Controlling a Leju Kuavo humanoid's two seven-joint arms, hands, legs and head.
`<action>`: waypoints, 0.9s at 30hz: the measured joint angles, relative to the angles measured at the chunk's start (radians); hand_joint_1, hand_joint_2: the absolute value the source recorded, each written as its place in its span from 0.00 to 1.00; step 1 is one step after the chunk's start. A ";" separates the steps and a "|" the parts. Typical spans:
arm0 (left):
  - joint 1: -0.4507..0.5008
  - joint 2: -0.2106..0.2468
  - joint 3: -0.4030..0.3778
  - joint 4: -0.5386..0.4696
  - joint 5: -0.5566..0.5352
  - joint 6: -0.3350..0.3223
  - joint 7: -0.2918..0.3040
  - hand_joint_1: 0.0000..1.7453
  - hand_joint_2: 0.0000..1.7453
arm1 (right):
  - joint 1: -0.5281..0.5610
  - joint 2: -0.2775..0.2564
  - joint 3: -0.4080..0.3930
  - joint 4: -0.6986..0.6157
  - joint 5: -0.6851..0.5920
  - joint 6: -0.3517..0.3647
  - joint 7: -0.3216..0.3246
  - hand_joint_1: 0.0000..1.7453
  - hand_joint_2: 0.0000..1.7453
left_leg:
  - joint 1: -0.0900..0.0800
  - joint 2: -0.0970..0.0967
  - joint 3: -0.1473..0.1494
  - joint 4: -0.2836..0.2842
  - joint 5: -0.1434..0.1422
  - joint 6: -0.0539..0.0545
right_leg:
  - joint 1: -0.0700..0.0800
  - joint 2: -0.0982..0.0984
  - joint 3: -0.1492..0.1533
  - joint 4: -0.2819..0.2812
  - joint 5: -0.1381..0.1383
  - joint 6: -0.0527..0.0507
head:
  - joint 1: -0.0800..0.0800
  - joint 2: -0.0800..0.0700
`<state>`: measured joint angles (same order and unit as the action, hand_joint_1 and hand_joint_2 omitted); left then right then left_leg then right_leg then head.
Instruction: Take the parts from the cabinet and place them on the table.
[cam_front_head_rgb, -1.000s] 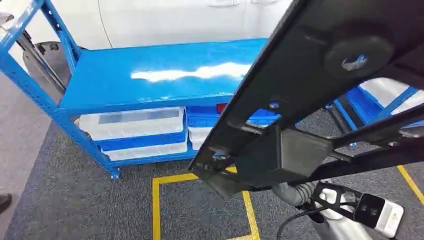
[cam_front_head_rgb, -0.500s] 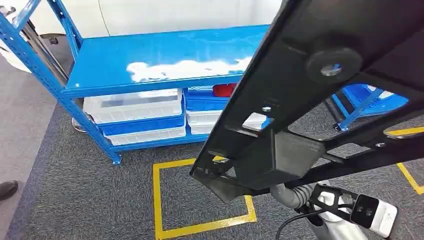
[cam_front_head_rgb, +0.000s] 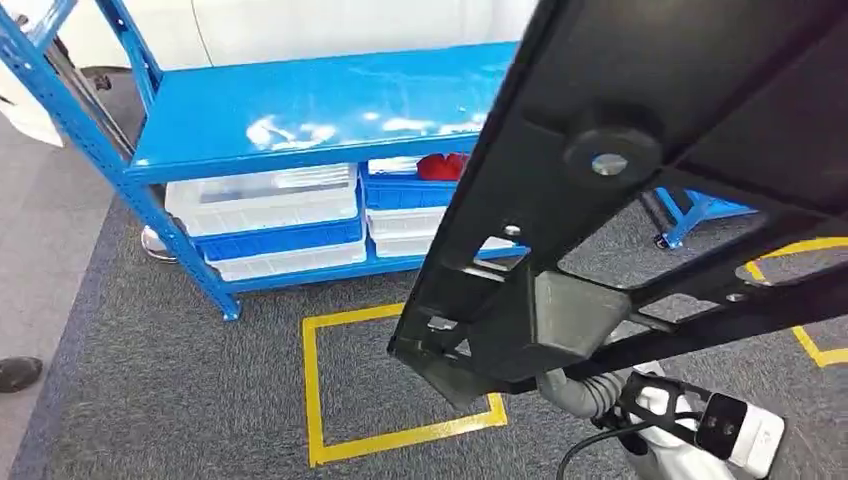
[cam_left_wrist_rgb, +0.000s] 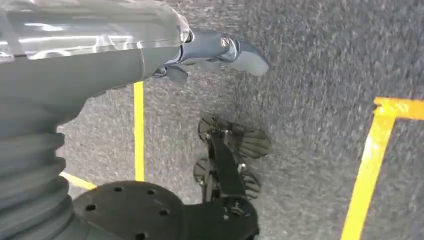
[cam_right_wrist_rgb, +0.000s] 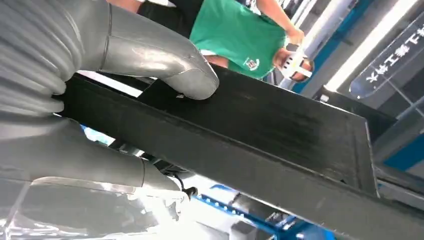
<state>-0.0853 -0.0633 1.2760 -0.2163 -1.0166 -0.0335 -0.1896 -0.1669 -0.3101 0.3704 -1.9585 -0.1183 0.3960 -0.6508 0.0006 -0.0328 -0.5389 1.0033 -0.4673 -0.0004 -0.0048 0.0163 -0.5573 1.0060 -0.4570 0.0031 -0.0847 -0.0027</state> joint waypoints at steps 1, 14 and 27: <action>-0.001 0.000 0.000 0.000 0.000 -0.003 0.000 0.00 1.00 | 0.000 0.001 0.000 0.000 0.000 0.000 0.000 1.00 1.00 | 0.007 0.009 0.000 -0.011 0.009 0.010 | 0.006 0.006 -0.004 0.000 0.004 0.006 | 0.000 0.000; -0.007 -0.014 0.002 0.000 0.012 0.010 -0.004 0.00 1.00 | -0.012 0.001 0.019 0.014 -0.010 -0.036 0.000 1.00 1.00 | -0.009 0.119 -0.020 -0.002 0.021 0.004 | 0.004 -0.100 0.011 0.006 -0.023 -0.004 | 0.000 0.000; -0.004 -0.024 0.003 0.000 0.008 0.086 0.004 0.00 1.00 | -0.015 -0.001 0.054 -0.006 -0.023 -0.083 0.000 1.00 1.00 | 0.001 -0.050 -0.037 0.029 0.021 0.003 | 0.004 0.058 -0.003 0.009 -0.006 -0.035 | 0.000 0.000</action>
<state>-0.0891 -0.0877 1.2787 -0.2163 -1.0086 0.0527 -0.1858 -0.1821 -0.3109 0.4246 -1.9642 -0.1412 0.3132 -0.6508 0.0020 -0.0826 -0.5761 1.0322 -0.4463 0.0028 -0.0007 0.0745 -0.5601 1.0153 -0.4633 -0.0319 -0.0847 -0.0027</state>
